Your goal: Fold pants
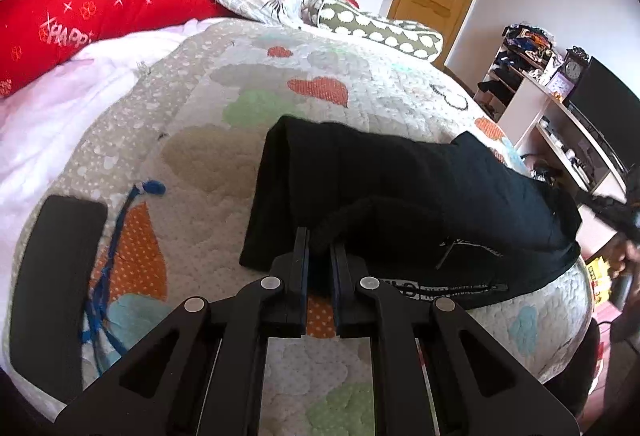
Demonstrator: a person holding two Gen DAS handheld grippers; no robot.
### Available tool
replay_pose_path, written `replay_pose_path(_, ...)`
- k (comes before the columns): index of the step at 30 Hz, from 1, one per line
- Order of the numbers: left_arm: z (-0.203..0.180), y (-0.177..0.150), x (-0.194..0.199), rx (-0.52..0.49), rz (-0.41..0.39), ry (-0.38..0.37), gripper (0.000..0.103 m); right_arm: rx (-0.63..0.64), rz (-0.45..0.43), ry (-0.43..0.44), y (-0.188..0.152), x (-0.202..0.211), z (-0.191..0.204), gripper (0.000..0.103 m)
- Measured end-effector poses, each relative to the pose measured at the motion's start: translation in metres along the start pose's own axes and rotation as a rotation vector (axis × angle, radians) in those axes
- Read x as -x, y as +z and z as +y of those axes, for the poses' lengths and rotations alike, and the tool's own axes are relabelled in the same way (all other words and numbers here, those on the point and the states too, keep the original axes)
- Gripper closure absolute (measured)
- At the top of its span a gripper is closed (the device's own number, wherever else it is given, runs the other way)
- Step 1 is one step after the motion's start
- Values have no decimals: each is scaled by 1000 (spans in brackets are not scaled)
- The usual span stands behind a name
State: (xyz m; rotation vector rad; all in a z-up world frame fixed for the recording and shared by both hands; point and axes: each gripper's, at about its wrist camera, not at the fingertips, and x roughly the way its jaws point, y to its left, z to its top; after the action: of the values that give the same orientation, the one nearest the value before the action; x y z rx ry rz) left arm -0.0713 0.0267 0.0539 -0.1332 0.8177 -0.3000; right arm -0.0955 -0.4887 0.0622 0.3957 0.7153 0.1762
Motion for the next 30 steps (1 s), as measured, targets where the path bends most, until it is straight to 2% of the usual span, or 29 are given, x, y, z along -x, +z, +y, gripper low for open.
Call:
replay_pose_path(1, 0, 1, 2, -1, -9, 1, 95, 39, -17, 39, 4, 8, 11, 74)
replay_pose_path(2, 1, 2, 4, 0, -16, 2, 95, 57, -46, 25, 8, 17, 15, 71)
replay_pose_path(3, 3, 4, 5, 7, -22, 3, 95, 55, -68, -33, 9, 23, 13, 62)
replay_pose_path(4, 4, 5, 5, 13, -22, 2, 95, 25, -91, -158, 9, 29, 5, 56)
replay_pose_path(5, 4, 5, 4, 18, -18, 0, 95, -11, -93, -215, 7, 30, -5, 50)
replay_pose_path(6, 4, 5, 2, 16, -16, 4, 95, -67, -74, -233, 3, 29, -20, 50)
replay_pose_path(10, 4, 1, -2, 15, -4, 12, 95, -269, 23, -220, -16, 15, -70, 50)
replay_pose_path(14, 5, 0, -3, 27, 0, 12, 95, -270, 79, -144, -23, -10, -74, 50)
replay_pose_path(16, 4, 0, -3, 19, 2, 20, 95, -230, 94, -106, -22, -22, -68, 64)
replay_pose_path(17, 3, 1, -3, 18, 2, 22, 95, -219, 92, -109, -20, -23, -63, 88)
replay_pose_path(18, 3, 1, -2, 20, 1, 19, 95, -201, 60, -121, -17, -17, -58, 94)
replay_pose_path(20, 4, 2, 2, 17, -6, 11, 95, -152, -26, -122, -15, 9, -49, 94)
replay_pose_path(23, 5, 0, 5, 10, -17, 3, 95, -120, -77, -121, -18, 42, -40, 94)
replay_pose_path(26, 8, -4, 1, 28, -7, 2, 95, -71, -36, -183, -29, 47, -34, 94)
replay_pose_path(30, 12, -9, -2, 57, 2, -6, 95, -75, 29, -289, -37, 25, -47, 95)
